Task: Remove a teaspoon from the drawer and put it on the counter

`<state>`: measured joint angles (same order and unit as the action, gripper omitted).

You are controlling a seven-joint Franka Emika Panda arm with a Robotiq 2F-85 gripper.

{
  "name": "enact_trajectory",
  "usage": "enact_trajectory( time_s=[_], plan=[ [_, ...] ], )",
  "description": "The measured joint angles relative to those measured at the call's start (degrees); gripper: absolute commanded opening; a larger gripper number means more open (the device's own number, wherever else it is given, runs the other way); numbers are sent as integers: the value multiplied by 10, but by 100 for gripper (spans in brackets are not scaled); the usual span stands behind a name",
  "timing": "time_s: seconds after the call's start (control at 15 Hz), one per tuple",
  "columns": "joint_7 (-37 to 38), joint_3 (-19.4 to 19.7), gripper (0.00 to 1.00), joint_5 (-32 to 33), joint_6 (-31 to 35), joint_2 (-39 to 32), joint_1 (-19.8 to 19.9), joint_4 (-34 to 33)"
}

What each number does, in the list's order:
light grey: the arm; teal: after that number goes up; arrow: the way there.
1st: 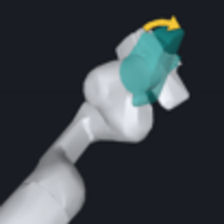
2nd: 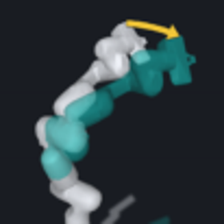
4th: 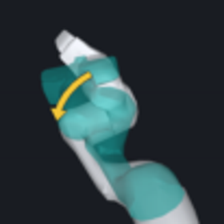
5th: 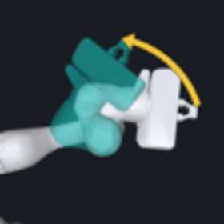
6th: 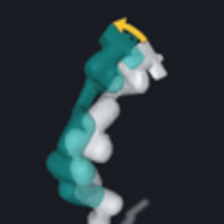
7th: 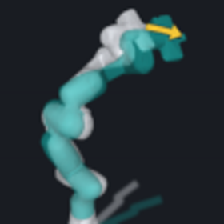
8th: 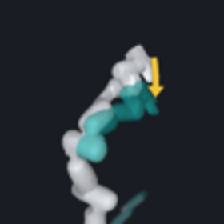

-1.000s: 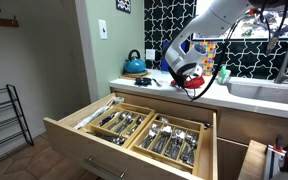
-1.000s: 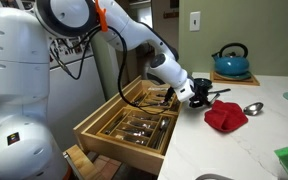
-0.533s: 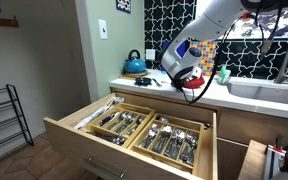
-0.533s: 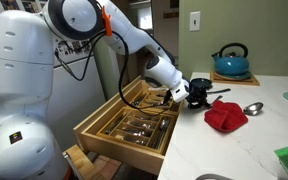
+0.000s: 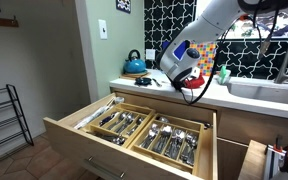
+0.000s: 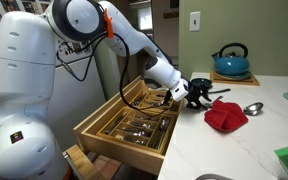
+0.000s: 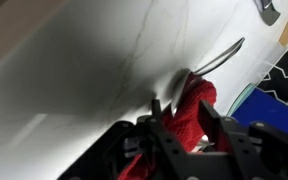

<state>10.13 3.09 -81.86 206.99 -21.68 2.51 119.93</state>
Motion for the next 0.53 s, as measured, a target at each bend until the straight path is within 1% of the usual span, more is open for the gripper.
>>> enact_trajectory(
  time_s=[0.2, 0.27, 0.4, 0.53],
  plan=[
    [16, 0, 97, 41, 4, 2, 0, 2],
    [18, -1, 100, 59, 4, 6, 0, 5],
    [17, -6, 100, 96, -6, 22, 0, 20],
    [-3, -7, 100, 116, -38, 52, -2, 49]
  ],
)
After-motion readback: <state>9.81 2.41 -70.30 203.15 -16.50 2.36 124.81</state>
